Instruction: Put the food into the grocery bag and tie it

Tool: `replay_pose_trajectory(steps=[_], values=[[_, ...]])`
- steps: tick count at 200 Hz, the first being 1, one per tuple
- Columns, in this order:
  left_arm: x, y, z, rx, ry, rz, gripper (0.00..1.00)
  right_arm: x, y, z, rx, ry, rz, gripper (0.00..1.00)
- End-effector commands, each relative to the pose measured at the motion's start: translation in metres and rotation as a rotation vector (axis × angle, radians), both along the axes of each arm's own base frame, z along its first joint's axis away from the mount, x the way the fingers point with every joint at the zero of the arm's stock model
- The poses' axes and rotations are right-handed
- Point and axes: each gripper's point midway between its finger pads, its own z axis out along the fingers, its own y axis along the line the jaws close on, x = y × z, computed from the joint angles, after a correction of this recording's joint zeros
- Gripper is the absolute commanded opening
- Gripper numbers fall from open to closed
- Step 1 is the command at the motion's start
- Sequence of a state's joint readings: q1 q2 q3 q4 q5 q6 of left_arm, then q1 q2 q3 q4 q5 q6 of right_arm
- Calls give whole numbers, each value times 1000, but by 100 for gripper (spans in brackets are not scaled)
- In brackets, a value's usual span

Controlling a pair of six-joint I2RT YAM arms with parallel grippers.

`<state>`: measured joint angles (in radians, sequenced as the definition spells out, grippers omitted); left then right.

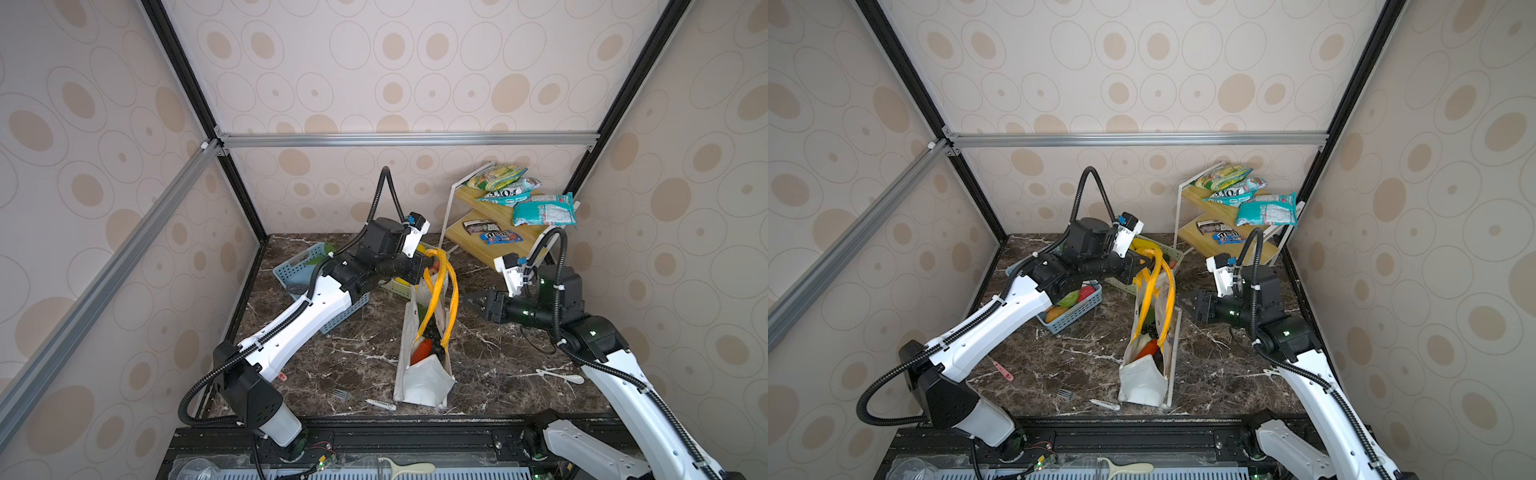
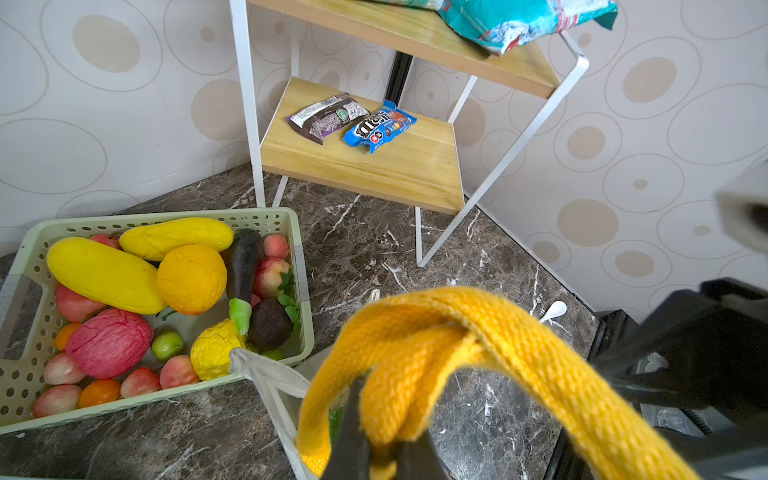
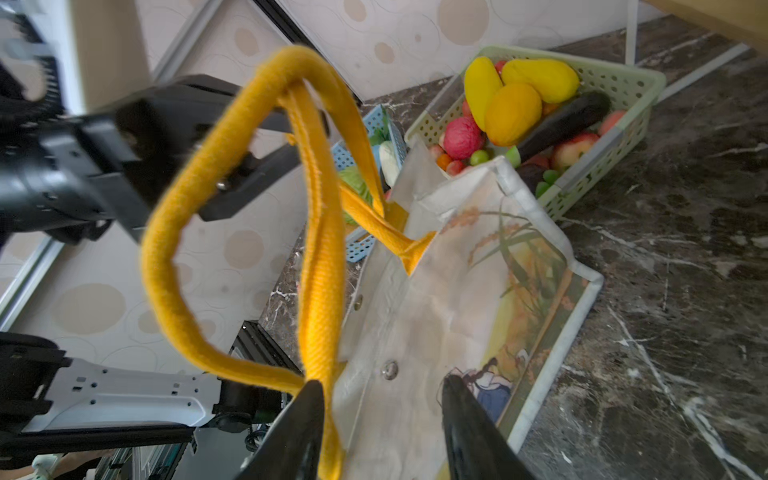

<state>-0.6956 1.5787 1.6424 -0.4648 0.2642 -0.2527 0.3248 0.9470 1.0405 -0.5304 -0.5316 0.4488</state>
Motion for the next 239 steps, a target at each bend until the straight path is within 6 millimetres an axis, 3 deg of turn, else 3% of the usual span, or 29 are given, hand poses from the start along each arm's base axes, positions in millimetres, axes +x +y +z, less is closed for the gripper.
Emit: replay_pose_trajectory(steps=[1, 46, 77, 124, 202, 222, 239], values=[[1, 4, 33, -51, -87, -7, 0, 11, 10, -15, 17, -11, 49, 47], [-1, 5, 33, -52, -85, -9, 0, 15, 44, -5, 157, -85, 213, 46], [1, 5, 31, -50, -82, 0, 0, -12, 71, 18, 236, -160, 418, 47], [4, -3, 29, -79, -60, -16, 0, -44, 90, 19, 249, -216, 599, 57], [6, -10, 31, -101, -40, -35, 0, -48, 114, 17, 196, -340, 673, 65], [6, -10, 33, -123, -35, -27, 0, -52, 116, 13, 171, -433, 668, 66], [4, -13, 38, -172, -30, -26, 0, -42, 113, 9, 150, -545, 590, 66]])
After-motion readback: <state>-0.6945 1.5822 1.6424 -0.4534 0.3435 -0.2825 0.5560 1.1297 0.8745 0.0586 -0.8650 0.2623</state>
